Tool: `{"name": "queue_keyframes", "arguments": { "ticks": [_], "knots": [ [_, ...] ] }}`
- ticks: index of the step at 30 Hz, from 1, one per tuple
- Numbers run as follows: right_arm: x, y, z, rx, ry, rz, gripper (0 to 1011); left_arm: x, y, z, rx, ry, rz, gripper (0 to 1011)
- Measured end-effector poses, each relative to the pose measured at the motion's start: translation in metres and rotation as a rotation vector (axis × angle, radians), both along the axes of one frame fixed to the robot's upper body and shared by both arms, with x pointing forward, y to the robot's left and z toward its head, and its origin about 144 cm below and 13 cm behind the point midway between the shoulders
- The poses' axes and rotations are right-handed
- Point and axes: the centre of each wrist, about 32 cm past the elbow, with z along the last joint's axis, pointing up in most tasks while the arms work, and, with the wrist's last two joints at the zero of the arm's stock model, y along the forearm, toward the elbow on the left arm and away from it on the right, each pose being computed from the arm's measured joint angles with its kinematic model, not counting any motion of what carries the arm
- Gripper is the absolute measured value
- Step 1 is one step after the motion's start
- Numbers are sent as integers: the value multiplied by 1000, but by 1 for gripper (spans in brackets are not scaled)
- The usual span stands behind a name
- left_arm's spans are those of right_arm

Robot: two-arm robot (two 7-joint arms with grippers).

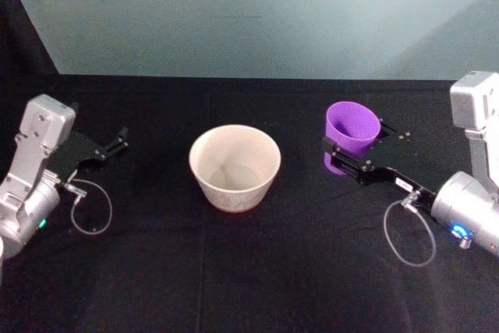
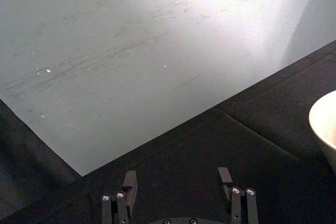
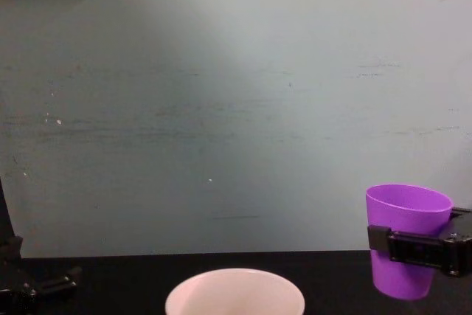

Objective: Pick up the cup and pour the mung beans from the cup into the bowl.

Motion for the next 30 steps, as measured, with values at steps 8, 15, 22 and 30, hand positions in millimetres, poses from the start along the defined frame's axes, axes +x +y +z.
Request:
{"name": "queue_keyframes", "arguments": {
  "ticks": [8, 15, 22, 30],
  "knots": [
    [0, 0, 0, 0, 0, 0, 720, 0, 0, 0, 0, 0, 0, 1000],
    [0, 0, 0, 0, 0, 0, 720, 0, 0, 0, 0, 0, 0, 1000],
    [0, 0, 0, 0, 0, 0, 720, 0, 0, 0, 0, 0, 0, 1000],
    [0, 0, 0, 0, 0, 0, 720, 0, 0, 0, 0, 0, 0, 1000]
  ]
}}
